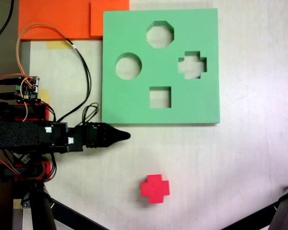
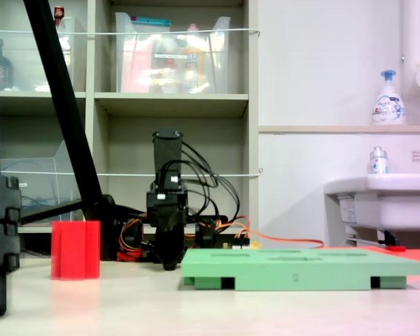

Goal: Put the cross columnar block into the corresponding hole

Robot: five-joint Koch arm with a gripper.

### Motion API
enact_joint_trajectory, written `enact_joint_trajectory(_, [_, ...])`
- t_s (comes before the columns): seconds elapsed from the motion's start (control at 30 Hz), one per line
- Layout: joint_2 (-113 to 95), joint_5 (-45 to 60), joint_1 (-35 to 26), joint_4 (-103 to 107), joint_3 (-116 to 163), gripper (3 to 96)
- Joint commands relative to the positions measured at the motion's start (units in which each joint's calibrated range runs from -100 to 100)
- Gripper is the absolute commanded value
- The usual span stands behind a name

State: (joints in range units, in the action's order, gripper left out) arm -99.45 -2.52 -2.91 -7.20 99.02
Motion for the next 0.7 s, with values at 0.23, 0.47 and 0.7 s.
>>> enact_joint_trajectory(0.23, [-0.55,0.1,-0.2,6.38,0.98,48.5])
enact_joint_trajectory(0.47, [-0.55,-0.1,0.0,6.57,0.98,49.0])
enact_joint_trajectory(0.7, [-0.55,-2.2,1.66,6.38,0.98,48.7])
